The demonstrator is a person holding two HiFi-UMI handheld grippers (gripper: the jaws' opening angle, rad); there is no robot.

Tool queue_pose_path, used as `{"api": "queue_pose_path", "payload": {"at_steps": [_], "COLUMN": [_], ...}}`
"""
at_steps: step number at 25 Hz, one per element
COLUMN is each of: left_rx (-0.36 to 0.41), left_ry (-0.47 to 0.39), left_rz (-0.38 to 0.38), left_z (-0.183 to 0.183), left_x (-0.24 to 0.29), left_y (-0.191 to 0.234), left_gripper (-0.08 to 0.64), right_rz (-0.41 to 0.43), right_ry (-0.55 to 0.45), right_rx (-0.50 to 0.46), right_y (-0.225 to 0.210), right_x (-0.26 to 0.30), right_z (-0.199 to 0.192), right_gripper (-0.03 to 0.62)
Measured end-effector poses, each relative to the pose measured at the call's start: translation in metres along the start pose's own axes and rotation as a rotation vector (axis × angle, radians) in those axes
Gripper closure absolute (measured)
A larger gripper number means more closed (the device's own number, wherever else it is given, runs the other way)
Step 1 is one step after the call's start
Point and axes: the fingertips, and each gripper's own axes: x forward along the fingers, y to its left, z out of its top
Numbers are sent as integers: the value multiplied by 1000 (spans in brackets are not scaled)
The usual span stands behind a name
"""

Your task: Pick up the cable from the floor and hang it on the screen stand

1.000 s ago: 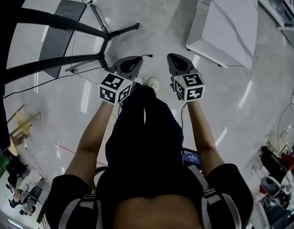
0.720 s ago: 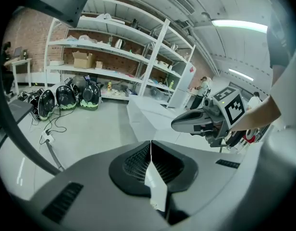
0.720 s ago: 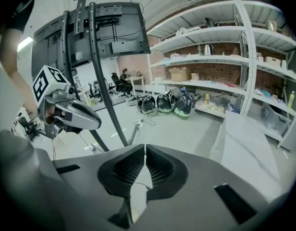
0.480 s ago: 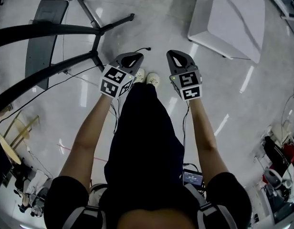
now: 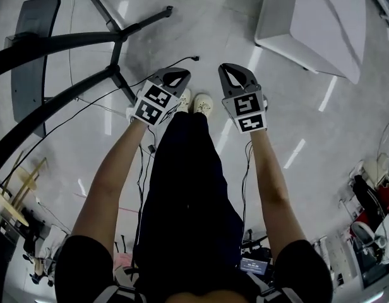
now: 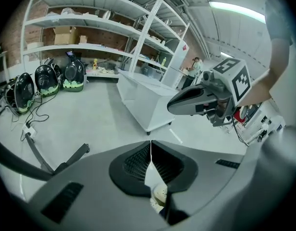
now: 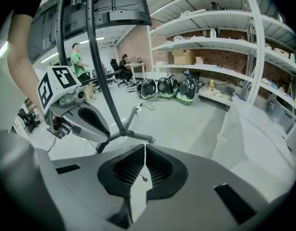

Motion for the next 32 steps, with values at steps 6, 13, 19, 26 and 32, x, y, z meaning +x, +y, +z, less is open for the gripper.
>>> {"api": "queue_pose_path", "payload": {"at_steps": [6,13,19,26,32], "left_rx": [64,104,145,247,301], "left_ry": [81,149,203,284,385], "left_rz": [-20,-12,-1,5,37], "left_z": [-50,-112,-164,-212,-252], "left_x": [51,118,178,241,290], "left_y": [16,43,65,90,114], "left_gripper": [548,548,548,548,457], "right_rz": [-21,-27,-36,-50,-48], "right_ry": [-13,-25,-24,-43,-45], "right_rx": [62,125,211,264,305], "right_y": [-16,-23,-40,-59,-63], "right_x": [39,82,117,151,175], "right_z": [-39,-103,-160,-203,-236], "right_gripper": [566,566,566,566,566]}}
